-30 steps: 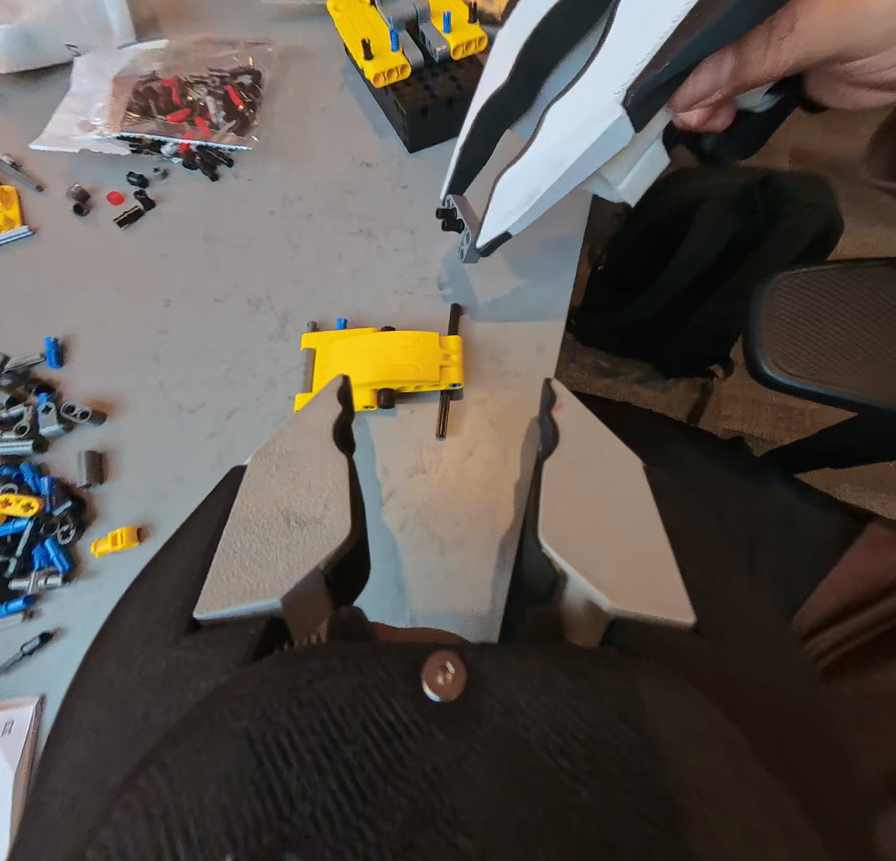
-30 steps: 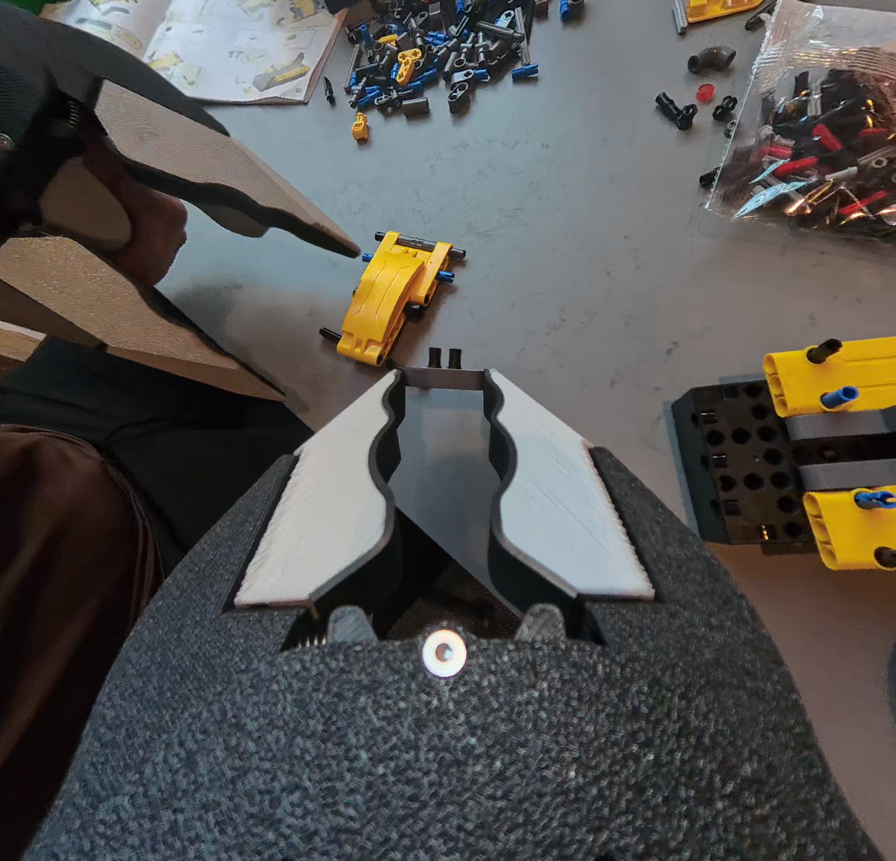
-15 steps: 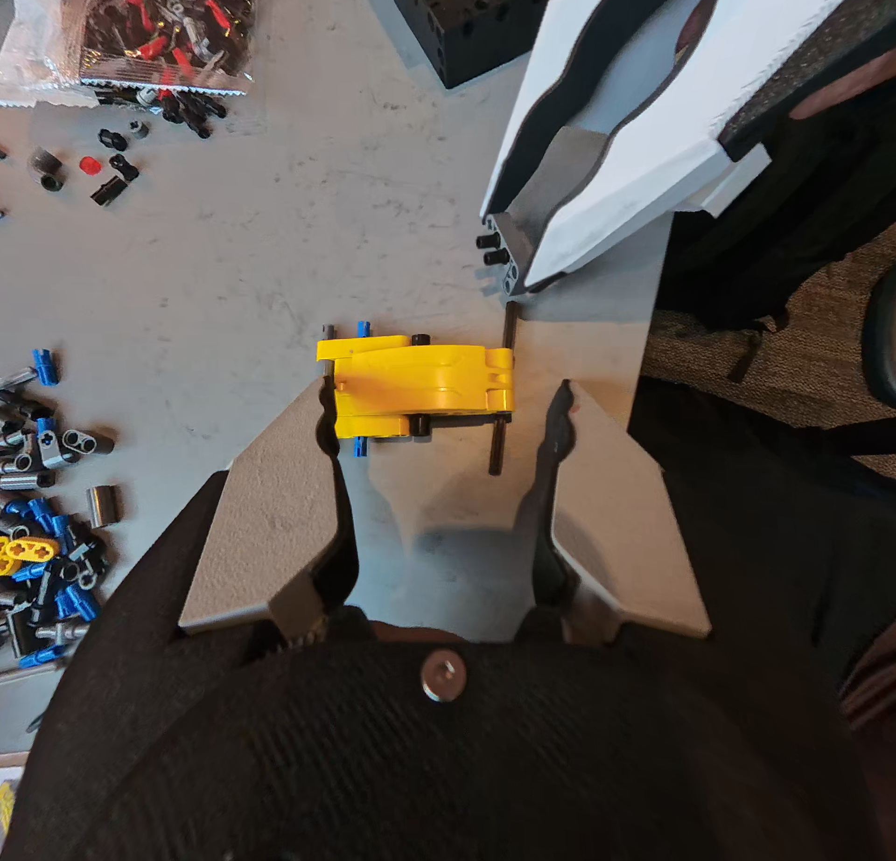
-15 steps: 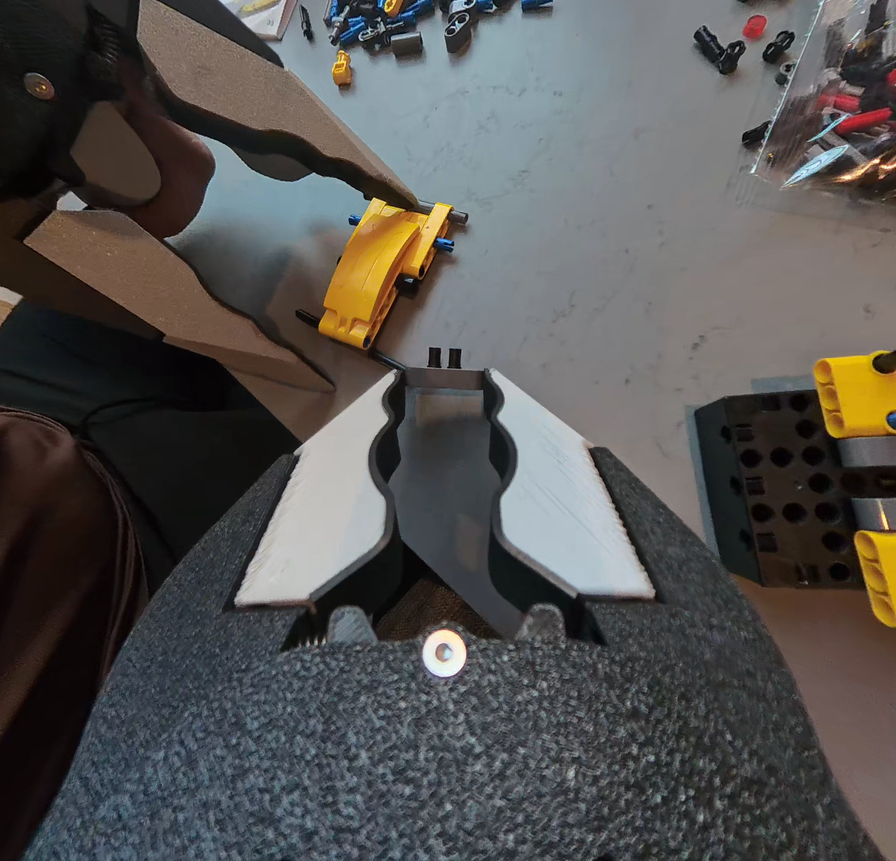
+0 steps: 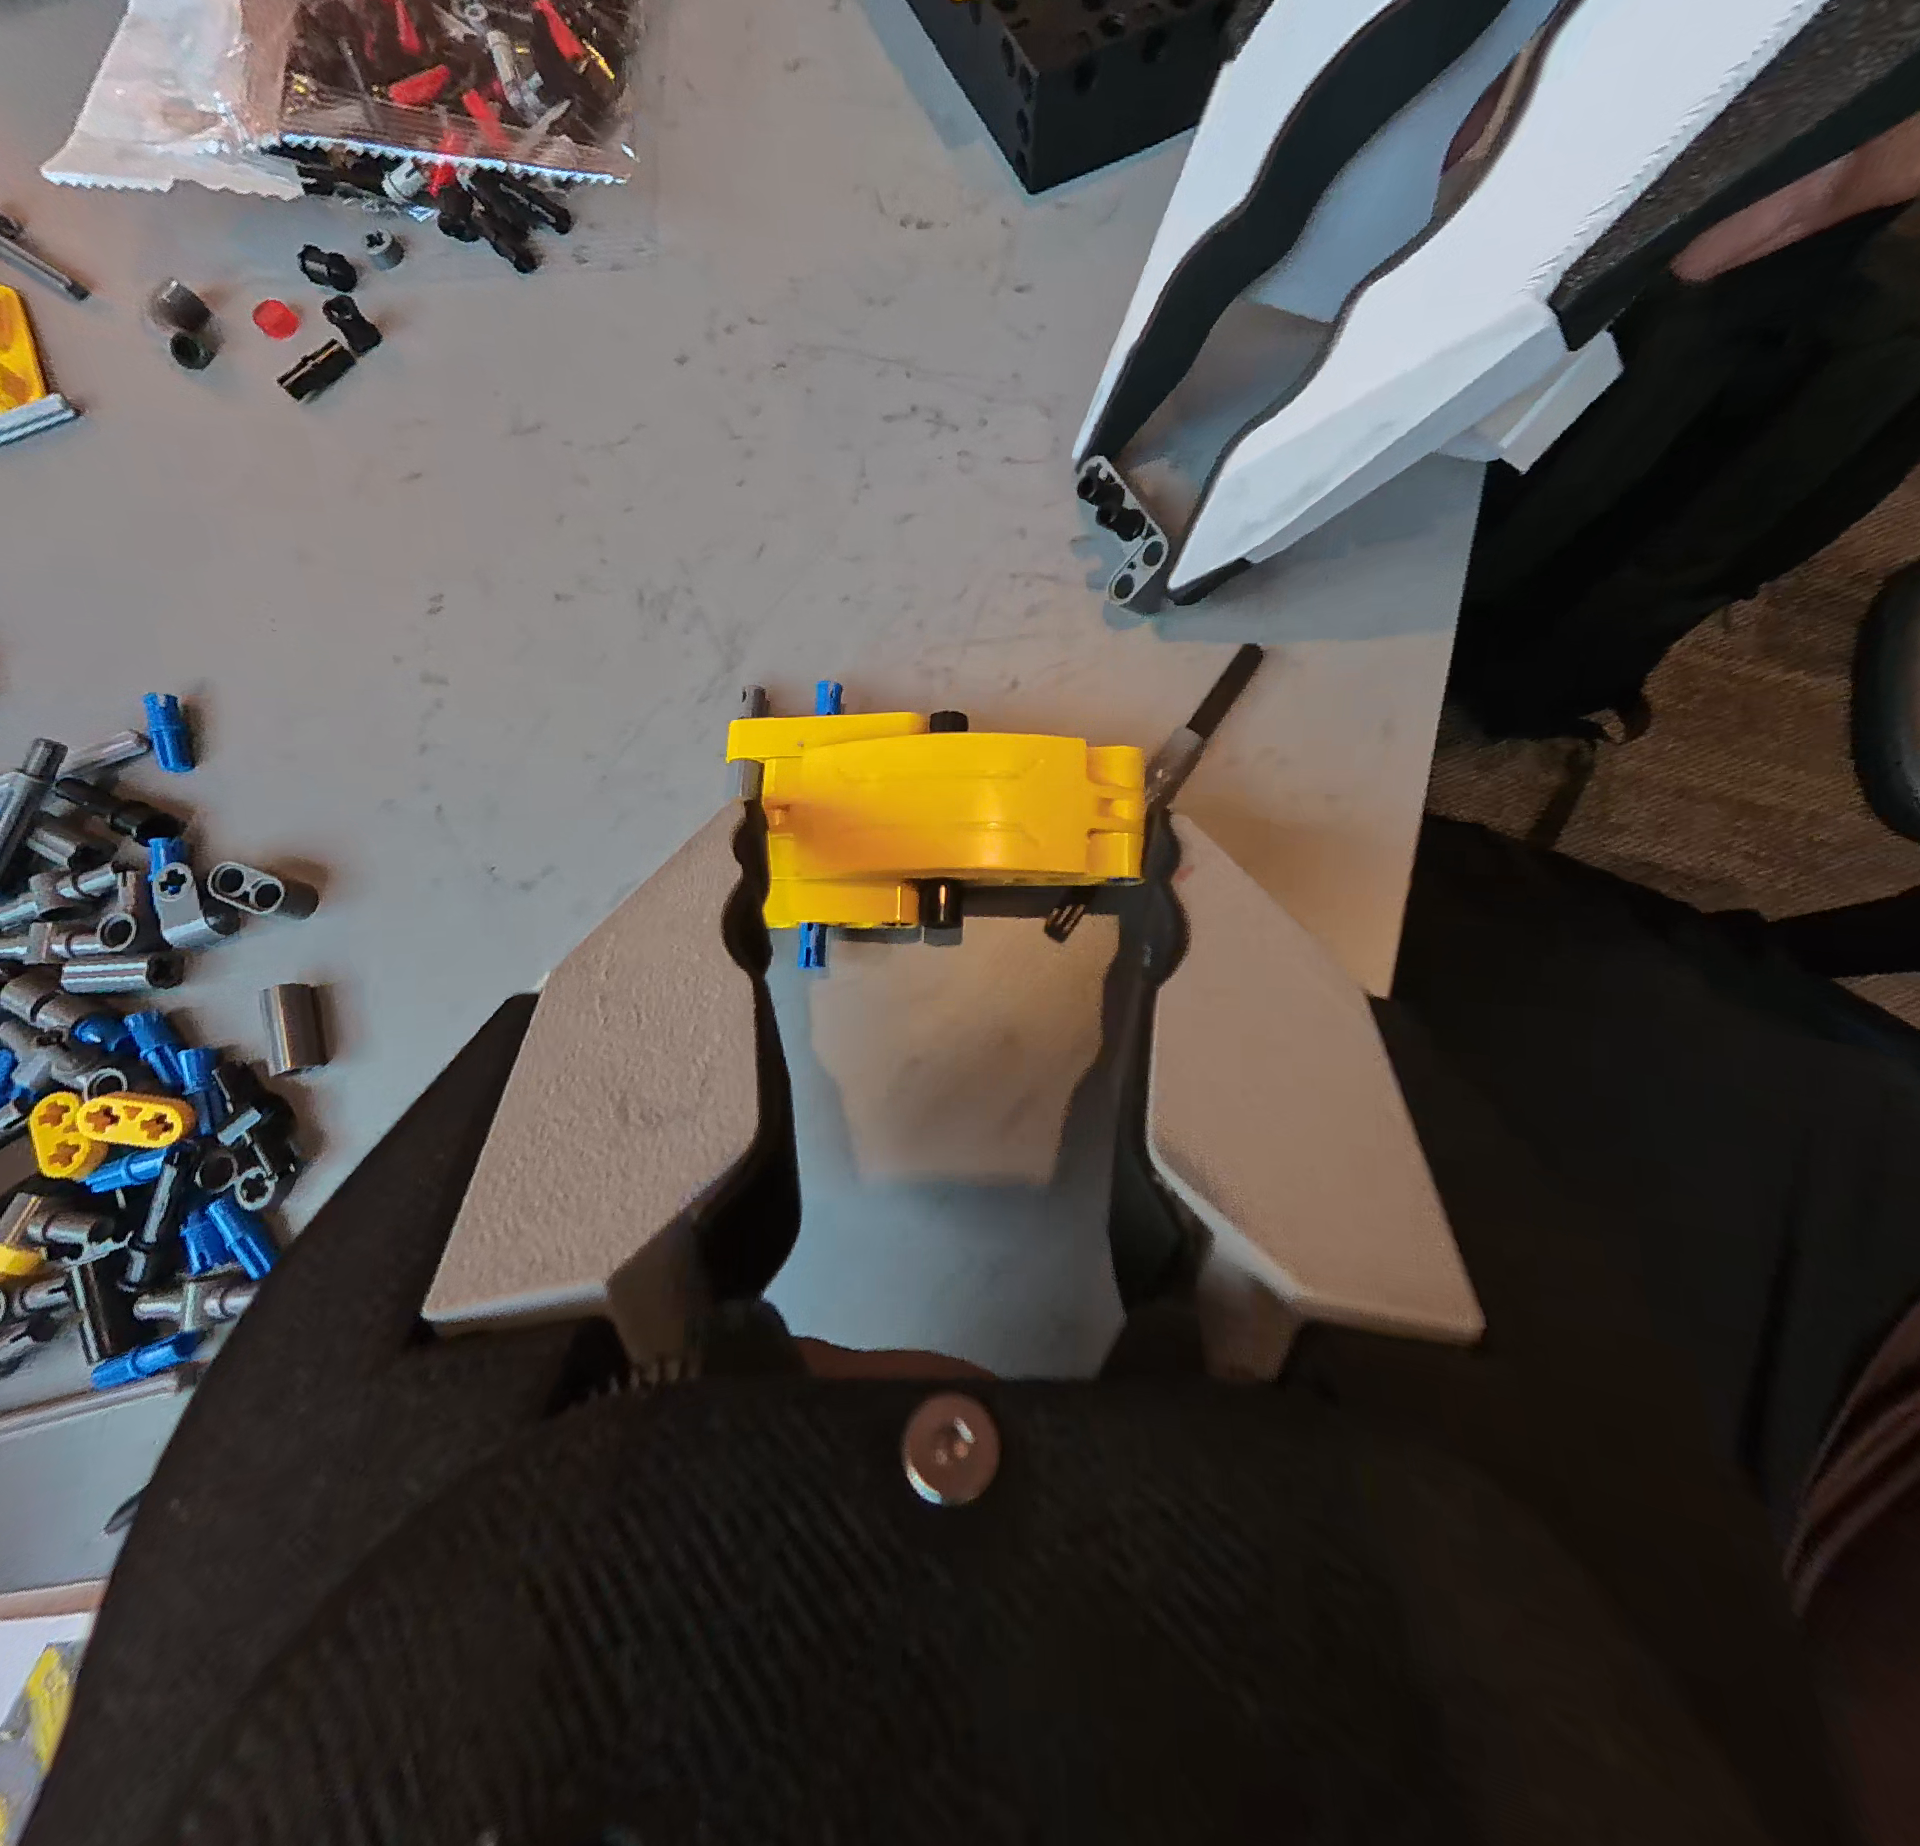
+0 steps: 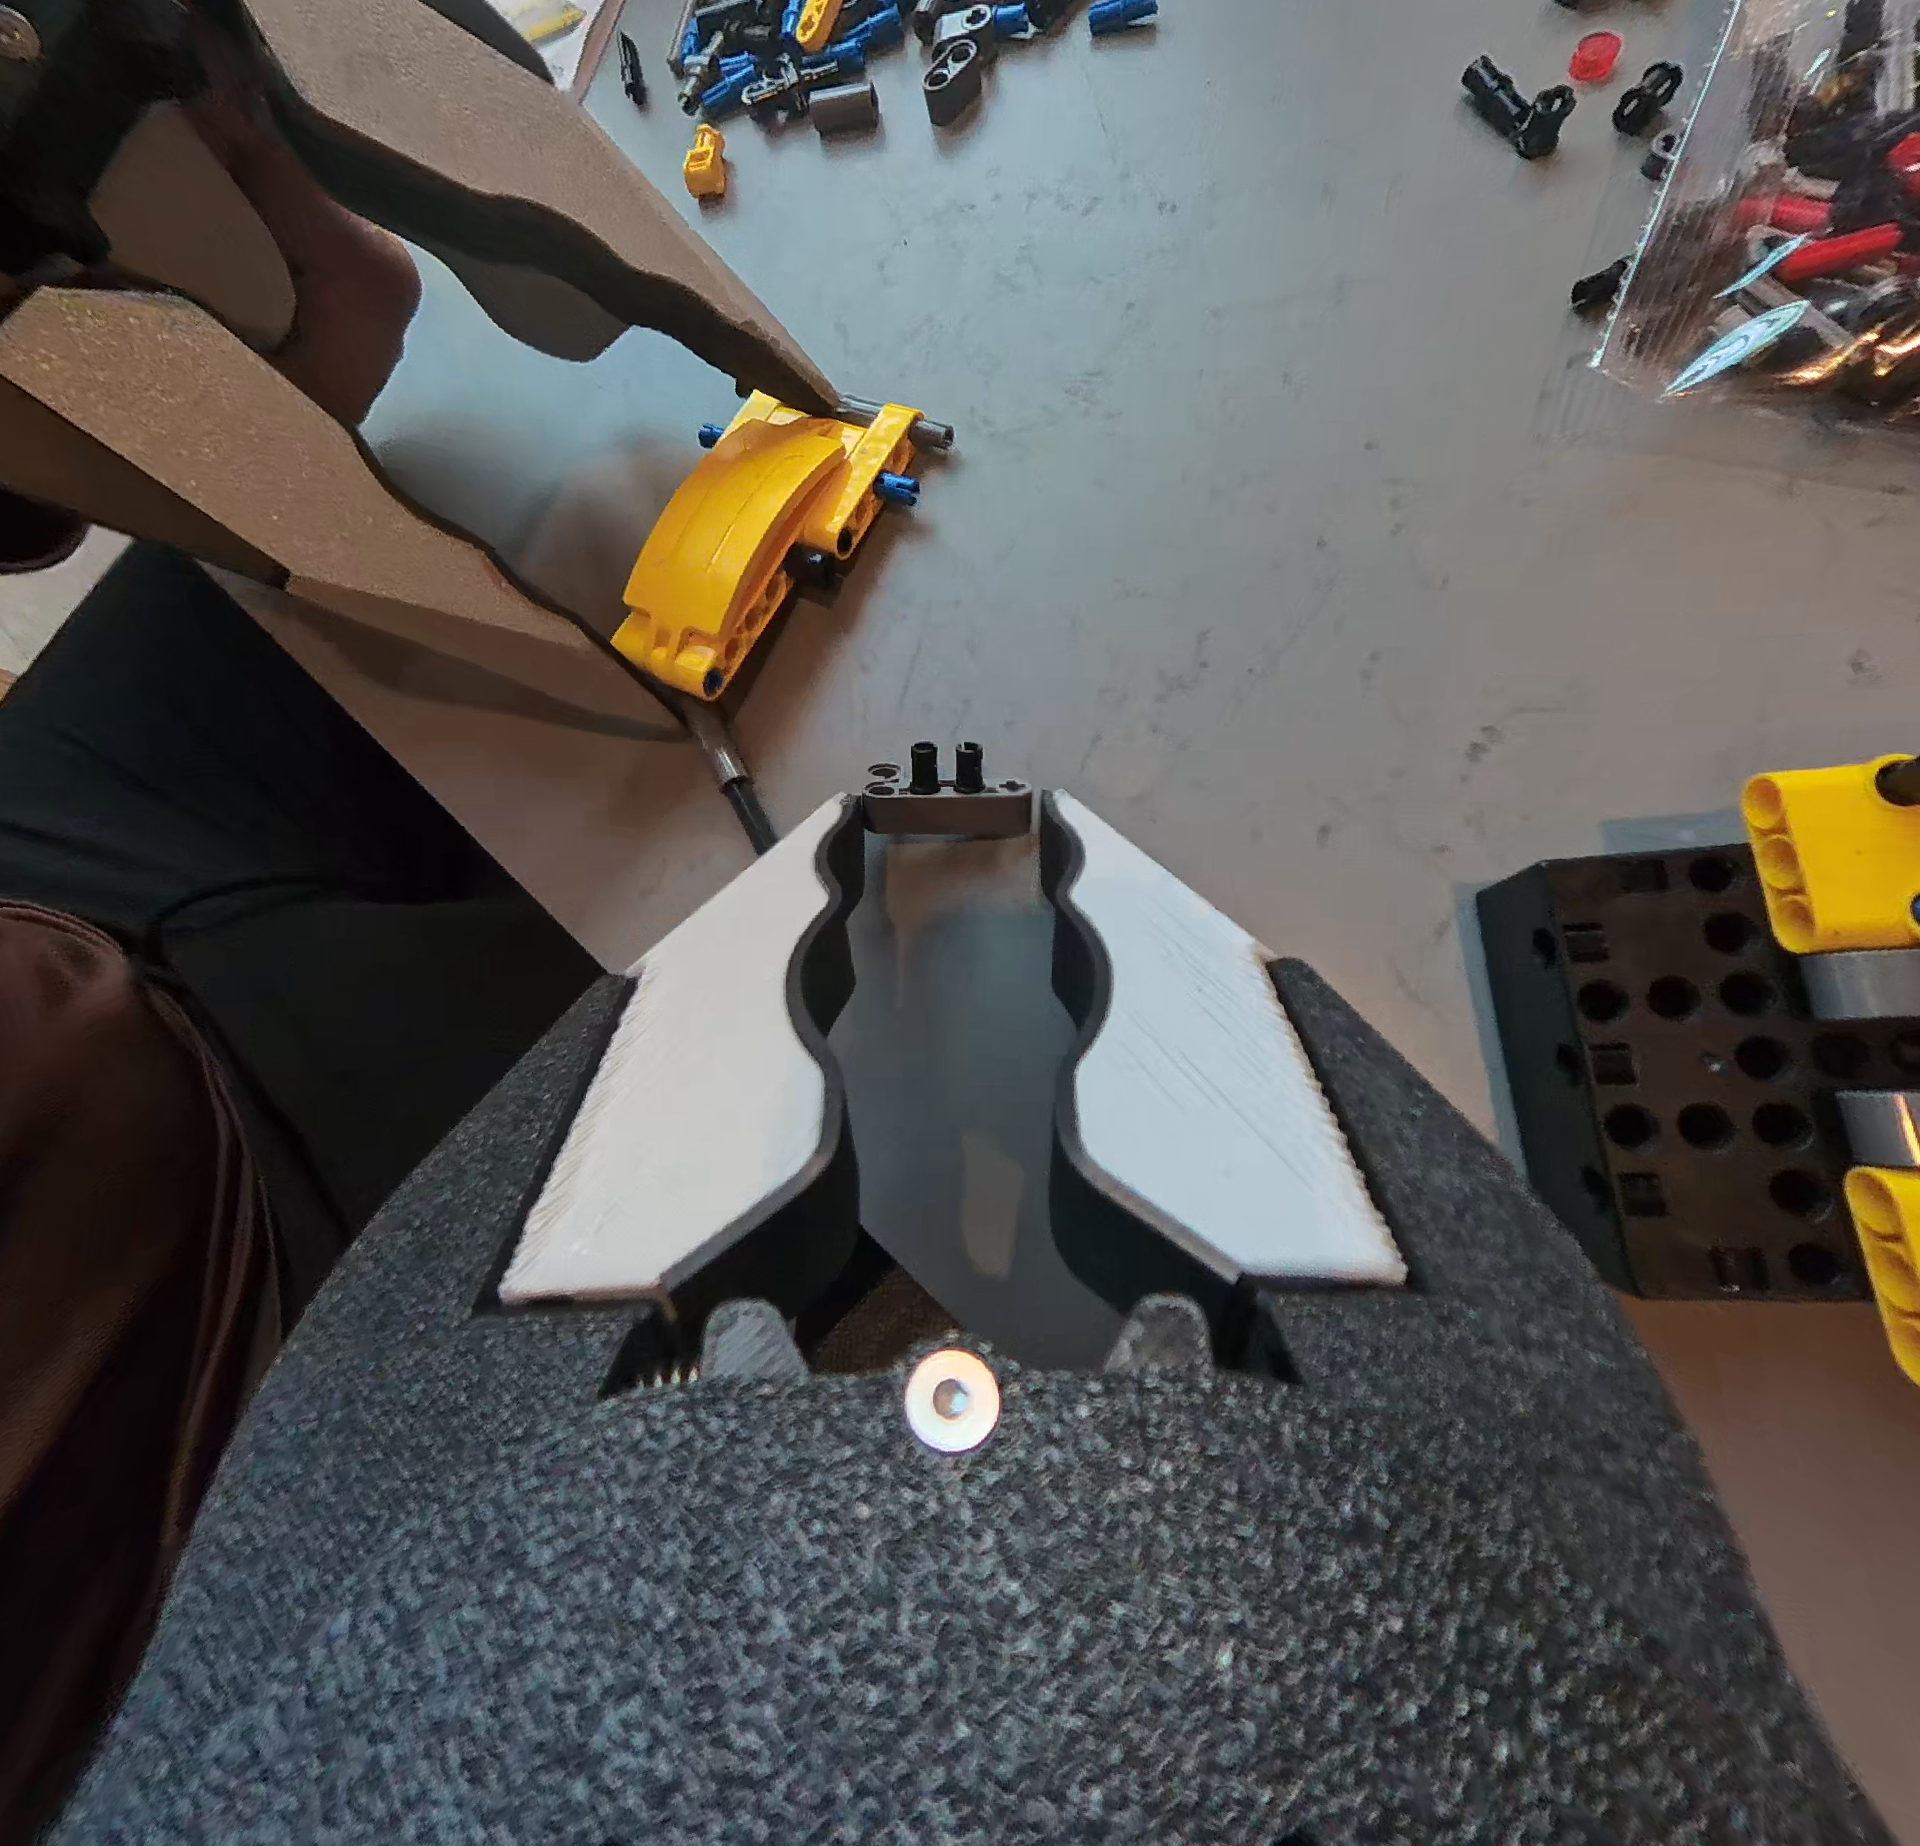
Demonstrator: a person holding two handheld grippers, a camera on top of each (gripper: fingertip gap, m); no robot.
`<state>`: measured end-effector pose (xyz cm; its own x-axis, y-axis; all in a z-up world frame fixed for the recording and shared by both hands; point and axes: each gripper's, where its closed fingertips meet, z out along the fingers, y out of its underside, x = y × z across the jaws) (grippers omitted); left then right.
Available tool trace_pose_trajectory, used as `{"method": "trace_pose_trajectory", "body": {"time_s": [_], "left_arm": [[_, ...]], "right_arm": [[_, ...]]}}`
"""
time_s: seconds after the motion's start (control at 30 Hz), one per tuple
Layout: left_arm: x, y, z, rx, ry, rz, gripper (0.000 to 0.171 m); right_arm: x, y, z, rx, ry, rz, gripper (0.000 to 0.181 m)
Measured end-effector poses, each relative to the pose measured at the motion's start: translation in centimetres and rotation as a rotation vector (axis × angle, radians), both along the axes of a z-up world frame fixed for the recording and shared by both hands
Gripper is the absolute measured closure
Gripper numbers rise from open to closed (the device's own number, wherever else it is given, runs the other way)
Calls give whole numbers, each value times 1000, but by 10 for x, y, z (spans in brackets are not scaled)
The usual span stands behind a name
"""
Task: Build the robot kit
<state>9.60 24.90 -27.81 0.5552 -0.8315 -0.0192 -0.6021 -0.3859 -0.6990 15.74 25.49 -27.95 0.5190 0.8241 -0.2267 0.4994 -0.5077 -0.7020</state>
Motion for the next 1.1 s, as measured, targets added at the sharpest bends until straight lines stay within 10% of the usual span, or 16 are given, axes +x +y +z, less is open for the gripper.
{"method": "trace_pose_trajectory", "body": {"time_s": [0.33, 1.1], "left_arm": [[-10, 5, 7, -107, -136, 29, 102], [-50, -37, 15, -269, -226, -112, 102]], "right_arm": [[11, 3, 14, 103, -13, -7, 145], [-104, -46, 24, 730, -252, 543, 147]]}}
